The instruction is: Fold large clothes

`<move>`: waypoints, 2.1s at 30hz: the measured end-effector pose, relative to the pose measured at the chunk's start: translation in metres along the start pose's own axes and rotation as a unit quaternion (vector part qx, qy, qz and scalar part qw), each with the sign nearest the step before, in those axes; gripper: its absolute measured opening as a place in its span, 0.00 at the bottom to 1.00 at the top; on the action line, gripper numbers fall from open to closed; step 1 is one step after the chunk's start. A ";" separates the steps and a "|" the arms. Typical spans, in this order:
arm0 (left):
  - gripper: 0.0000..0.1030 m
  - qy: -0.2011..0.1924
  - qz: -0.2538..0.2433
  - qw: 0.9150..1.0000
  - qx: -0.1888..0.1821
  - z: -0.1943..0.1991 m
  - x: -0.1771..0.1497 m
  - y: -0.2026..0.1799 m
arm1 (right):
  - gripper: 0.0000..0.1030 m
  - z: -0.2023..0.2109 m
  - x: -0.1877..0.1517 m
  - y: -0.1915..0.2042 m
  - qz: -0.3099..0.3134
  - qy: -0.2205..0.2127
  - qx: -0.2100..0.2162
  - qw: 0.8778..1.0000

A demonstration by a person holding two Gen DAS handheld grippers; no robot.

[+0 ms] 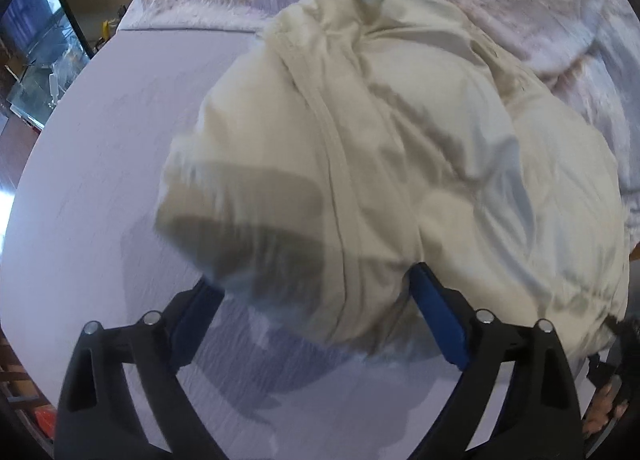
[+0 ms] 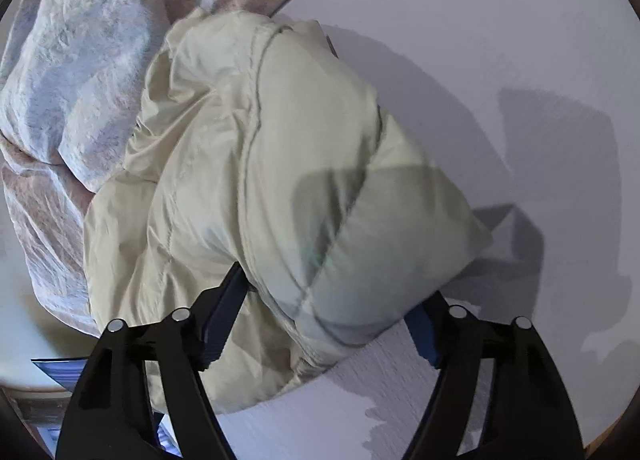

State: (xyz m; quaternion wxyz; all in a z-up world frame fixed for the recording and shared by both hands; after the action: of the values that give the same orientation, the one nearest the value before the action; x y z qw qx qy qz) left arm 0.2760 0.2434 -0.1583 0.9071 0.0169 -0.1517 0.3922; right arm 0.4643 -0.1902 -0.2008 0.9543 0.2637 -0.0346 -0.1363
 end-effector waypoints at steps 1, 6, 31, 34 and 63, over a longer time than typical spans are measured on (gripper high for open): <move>0.81 -0.008 -0.003 1.000 -0.001 0.001 0.004 -0.002 | 0.63 -0.001 -0.001 0.002 0.000 -0.005 0.002 1.000; 0.51 -0.031 0.013 0.999 -0.008 0.004 0.017 -0.003 | 0.42 0.003 0.003 0.010 -0.009 -0.019 0.010 1.000; 0.52 -0.045 -0.067 0.997 0.013 0.072 -0.077 0.056 | 0.60 0.096 -0.060 -0.027 0.057 -0.039 -0.116 0.991; 0.66 -0.052 -0.069 0.996 0.023 0.073 -0.076 0.057 | 0.61 0.112 -0.050 -0.008 0.108 -0.093 -0.158 0.977; 0.84 -0.050 -0.028 0.998 0.001 0.057 -0.060 0.057 | 0.49 -0.042 -0.132 0.133 0.363 -0.038 -0.138 0.921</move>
State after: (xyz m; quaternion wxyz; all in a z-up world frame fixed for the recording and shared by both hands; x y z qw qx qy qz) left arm 0.1819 0.2319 -0.1259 0.9088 0.0415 -0.1965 0.3658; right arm 0.3760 -0.0230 -0.1675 0.9633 0.0937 -0.1445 0.2060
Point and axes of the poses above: each gripper's, at about its wrist camera, not at the fingertips, and z roughly against the way its jaws point, y to its left, x to its top, the point moved 6 cm from there along -z, roughly the way its jaws point, and after that the axes turned 3 degrees about x, right-handed, at the moved point
